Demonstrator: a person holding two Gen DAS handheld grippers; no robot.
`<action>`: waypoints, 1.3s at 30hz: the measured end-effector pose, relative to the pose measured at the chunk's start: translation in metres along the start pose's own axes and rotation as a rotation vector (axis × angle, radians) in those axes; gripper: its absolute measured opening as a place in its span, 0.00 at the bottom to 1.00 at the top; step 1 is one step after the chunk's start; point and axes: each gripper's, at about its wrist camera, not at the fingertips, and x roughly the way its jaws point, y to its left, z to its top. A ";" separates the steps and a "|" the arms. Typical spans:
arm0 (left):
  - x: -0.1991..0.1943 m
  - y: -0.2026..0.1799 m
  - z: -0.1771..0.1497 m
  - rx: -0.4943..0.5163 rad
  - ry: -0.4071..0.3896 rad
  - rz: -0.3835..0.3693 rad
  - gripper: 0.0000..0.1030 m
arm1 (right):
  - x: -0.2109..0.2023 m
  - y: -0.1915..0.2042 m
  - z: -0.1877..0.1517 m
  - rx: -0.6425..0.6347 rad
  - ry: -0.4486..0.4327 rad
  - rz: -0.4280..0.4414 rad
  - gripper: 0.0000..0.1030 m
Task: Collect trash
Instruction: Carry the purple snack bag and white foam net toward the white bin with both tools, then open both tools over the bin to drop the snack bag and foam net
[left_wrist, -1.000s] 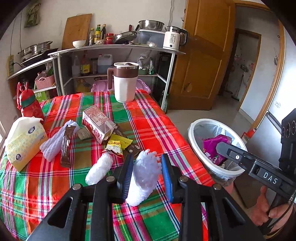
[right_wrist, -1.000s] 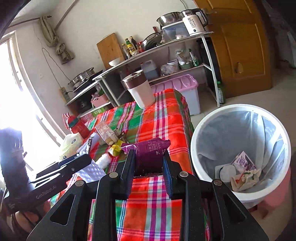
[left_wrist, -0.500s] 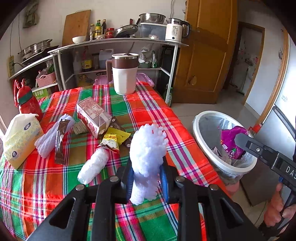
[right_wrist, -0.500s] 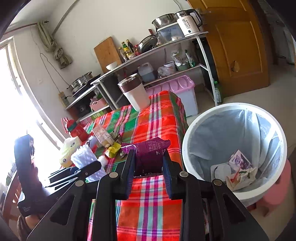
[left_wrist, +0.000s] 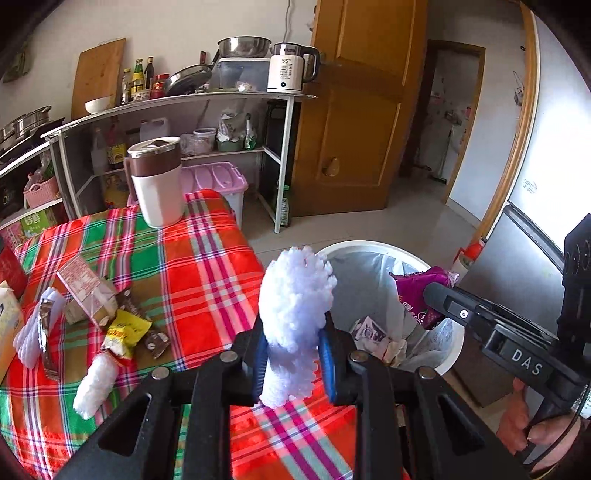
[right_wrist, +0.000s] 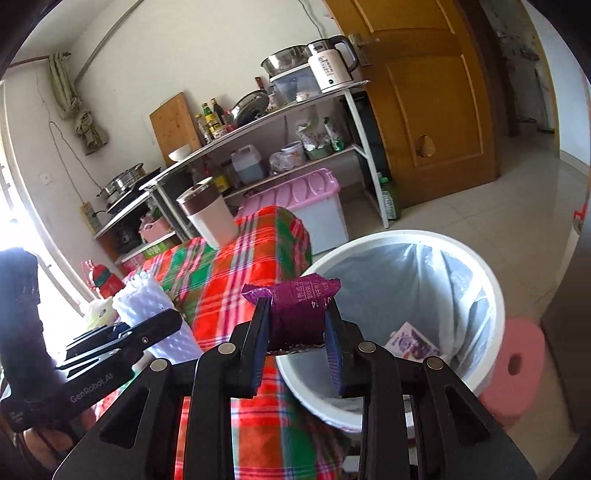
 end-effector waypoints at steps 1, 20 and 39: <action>0.005 -0.004 0.002 0.004 0.004 -0.014 0.25 | 0.001 -0.005 0.002 -0.001 0.000 -0.019 0.28; 0.045 -0.052 0.009 0.041 0.051 -0.103 0.36 | 0.030 -0.063 -0.005 -0.009 0.111 -0.235 0.40; 0.011 -0.019 0.002 0.042 0.010 -0.033 0.63 | 0.018 -0.034 -0.006 -0.048 0.062 -0.231 0.56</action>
